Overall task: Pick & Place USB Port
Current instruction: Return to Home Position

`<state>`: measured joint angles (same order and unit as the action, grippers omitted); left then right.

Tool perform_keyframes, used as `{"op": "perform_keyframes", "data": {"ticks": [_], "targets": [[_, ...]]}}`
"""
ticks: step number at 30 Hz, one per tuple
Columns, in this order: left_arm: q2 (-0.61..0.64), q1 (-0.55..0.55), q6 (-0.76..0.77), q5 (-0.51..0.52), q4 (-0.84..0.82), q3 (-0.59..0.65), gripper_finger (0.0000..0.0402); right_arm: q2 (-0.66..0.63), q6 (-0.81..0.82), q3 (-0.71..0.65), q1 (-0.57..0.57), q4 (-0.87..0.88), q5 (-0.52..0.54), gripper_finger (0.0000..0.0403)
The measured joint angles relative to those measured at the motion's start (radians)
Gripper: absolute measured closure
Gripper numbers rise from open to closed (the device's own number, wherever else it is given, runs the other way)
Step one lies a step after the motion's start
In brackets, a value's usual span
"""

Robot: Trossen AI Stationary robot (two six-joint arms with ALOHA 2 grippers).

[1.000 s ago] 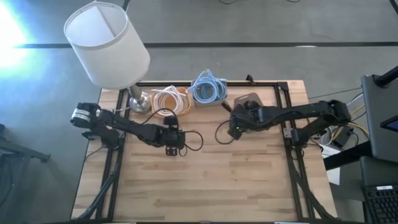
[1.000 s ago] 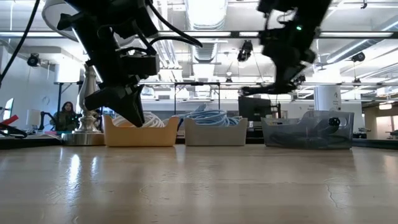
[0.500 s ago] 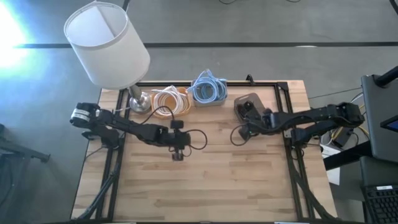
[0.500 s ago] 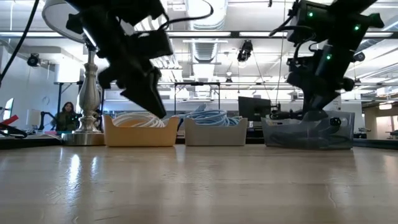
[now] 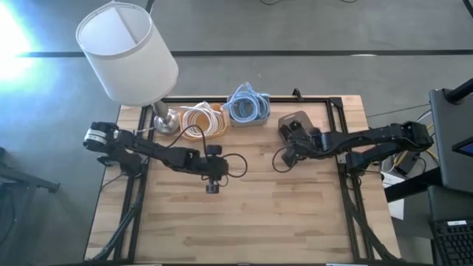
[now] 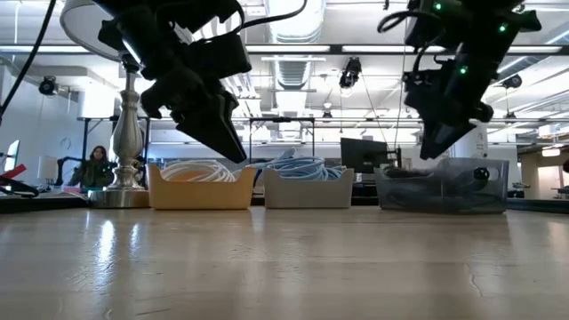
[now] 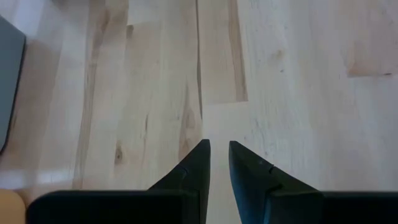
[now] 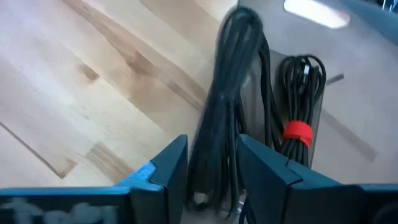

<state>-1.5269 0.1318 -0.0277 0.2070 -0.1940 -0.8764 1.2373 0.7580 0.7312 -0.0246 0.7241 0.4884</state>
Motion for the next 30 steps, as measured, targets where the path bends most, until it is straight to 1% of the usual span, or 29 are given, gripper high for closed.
{"op": "perform_keyframes", "data": {"ticks": [7,11,14,19,24,28,30], "targets": [[0.0,0.0,0.001,0.0,0.0,0.0,0.0339,0.0,-0.016,0.061,0.0,0.003,0.001,0.0243],[0.005,0.0,0.001,0.0,-0.006,0.0,0.0339,0.0,-0.058,0.108,0.0,0.003,0.001,0.0239],[0.043,0.0,0.002,0.0,-0.018,0.0,0.0339,0.0,-0.065,0.153,0.0,0.002,0.001,0.0241],[0.172,0.0,0.003,0.0,-0.058,0.0,0.0339,0.0,-0.078,0.236,0.0,0.001,0.0,0.0248],[0.342,0.0,0.002,0.013,-0.091,0.012,0.0339,0.0,-0.085,0.326,0.0,0.0,0.0,0.0255],[0.482,0.0,0.002,0.093,-0.097,0.051,0.0339,0.0,-0.086,0.4,0.0,0.002,0.0,0.0259],[0.549,0.0,0.002,0.142,-0.099,0.08,0.0339,0.0,-0.112,0.432,0.0,0.002,0.0,0.0259]]}}
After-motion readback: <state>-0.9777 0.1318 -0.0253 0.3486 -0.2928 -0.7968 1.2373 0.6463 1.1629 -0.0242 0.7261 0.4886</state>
